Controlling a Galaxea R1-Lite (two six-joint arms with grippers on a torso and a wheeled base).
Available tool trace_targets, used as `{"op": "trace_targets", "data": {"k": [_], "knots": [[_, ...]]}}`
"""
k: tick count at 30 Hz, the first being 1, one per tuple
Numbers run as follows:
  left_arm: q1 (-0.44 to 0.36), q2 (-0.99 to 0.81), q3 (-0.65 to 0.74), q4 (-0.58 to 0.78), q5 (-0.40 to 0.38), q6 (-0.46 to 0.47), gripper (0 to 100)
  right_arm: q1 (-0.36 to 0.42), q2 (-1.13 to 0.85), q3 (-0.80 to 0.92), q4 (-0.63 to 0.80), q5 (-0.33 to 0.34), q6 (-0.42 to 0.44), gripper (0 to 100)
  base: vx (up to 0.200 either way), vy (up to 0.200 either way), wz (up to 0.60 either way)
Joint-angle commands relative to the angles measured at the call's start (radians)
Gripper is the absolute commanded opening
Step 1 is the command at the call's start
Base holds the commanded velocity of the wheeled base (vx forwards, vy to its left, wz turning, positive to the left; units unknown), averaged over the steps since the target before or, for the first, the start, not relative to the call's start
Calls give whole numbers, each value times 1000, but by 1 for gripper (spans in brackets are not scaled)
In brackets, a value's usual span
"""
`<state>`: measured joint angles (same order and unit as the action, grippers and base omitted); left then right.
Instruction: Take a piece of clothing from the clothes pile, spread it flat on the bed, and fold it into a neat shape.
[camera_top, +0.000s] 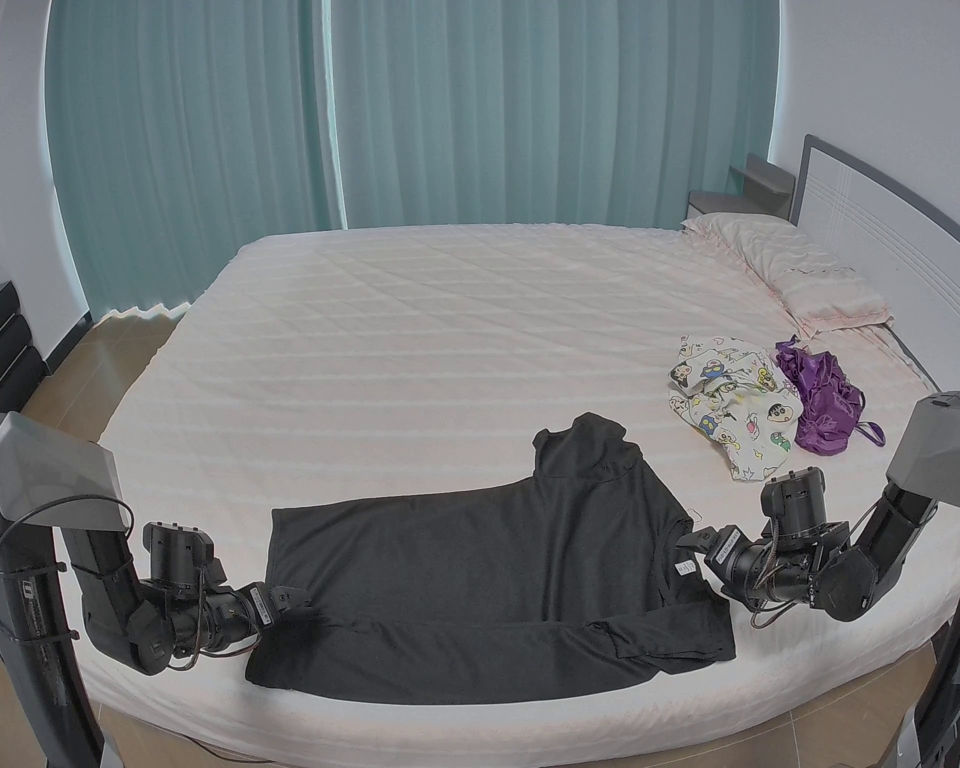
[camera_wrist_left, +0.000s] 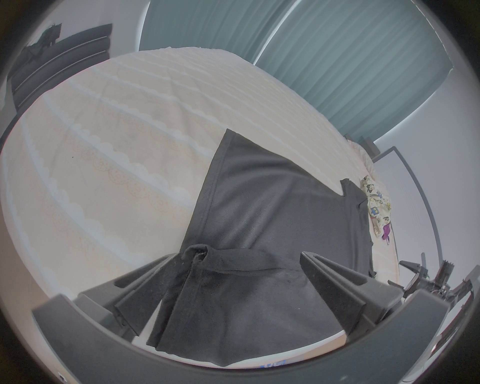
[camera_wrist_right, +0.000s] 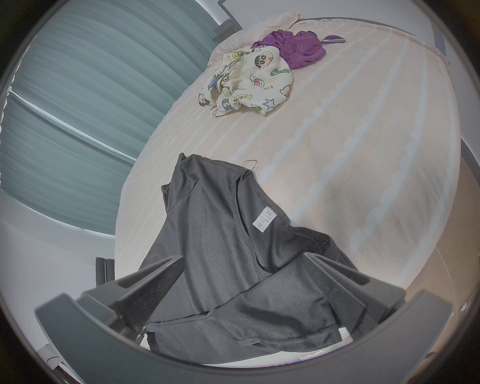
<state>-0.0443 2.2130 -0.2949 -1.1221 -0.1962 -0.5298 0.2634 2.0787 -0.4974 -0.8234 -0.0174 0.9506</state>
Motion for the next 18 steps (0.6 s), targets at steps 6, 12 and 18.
{"op": "trace_targets", "data": {"k": [6, 12, 18], "knots": [[1, 97, -66, -10, 9, 22, 0, -1, 14, 7, -2, -2, -13, 100, 0, 0, 0], [18, 70, -61, -11, 12, 24, 0, -7, 12, 23, -11, -1, -44, 100, 0, 0, 0], [34, 68, -67, -11, 12, 17, 0, -39, 93, 11, -83, 59, -219, 100, 0, 0, 0]]}}
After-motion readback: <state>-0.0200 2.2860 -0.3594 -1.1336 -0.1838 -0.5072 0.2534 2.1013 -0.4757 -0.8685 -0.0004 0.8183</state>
